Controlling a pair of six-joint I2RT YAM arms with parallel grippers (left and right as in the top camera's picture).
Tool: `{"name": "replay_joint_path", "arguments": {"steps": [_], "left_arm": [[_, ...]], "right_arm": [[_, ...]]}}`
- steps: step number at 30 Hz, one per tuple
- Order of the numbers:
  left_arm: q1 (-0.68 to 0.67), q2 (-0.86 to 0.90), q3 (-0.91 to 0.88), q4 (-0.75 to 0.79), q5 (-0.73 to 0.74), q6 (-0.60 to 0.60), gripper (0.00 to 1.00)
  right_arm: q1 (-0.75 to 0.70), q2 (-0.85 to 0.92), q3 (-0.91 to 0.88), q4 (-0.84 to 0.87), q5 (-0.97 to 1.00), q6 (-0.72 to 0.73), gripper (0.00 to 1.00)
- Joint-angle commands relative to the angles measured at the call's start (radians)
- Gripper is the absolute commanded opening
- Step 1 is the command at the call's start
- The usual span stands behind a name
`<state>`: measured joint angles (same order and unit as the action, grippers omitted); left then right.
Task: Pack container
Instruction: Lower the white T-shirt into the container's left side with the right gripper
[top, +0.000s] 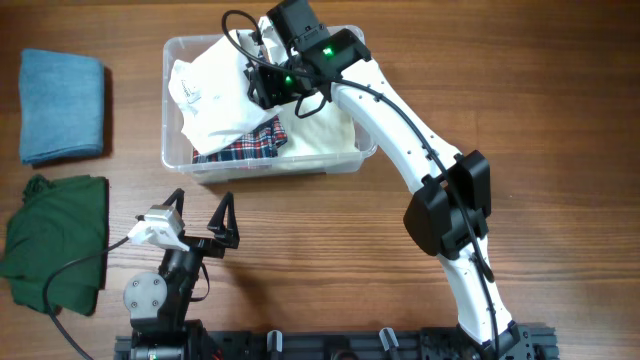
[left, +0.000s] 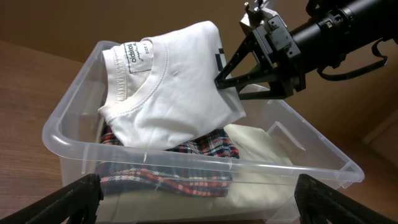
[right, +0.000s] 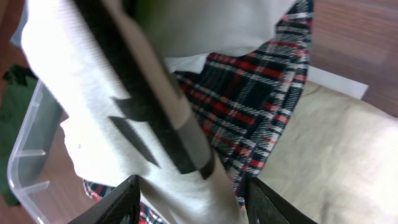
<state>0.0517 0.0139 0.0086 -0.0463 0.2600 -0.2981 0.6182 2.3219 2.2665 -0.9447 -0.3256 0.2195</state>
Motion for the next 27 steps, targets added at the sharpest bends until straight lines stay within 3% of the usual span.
{"name": "replay_joint_path", "arguments": {"steps": [1, 2, 7, 17, 27], "left_arm": [[-0.005, -0.004, -0.003, -0.006, -0.003, 0.002, 1.0], [-0.005, -0.004, -0.003, -0.006, -0.003, 0.002, 1.0], [-0.005, -0.004, -0.003, -0.006, -0.003, 0.002, 1.0], [-0.005, -0.004, -0.003, -0.006, -0.003, 0.002, 1.0], [-0.005, -0.004, -0.003, -0.006, -0.003, 0.002, 1.0]], "right_arm": [[0.003, 0.012, -0.003, -0.009, -0.042, -0.04, 0.54], [0.003, 0.012, -0.003, -0.01, -0.042, -0.041, 0.52], [0.003, 0.012, -0.003, -0.011, -0.104, -0.039, 0.05], [0.003, -0.024, 0.014, -0.006, -0.377, 0.062, 0.05], [0.001, -0.15, 0.014, 0.129, -0.652, 0.215, 0.04]]}}
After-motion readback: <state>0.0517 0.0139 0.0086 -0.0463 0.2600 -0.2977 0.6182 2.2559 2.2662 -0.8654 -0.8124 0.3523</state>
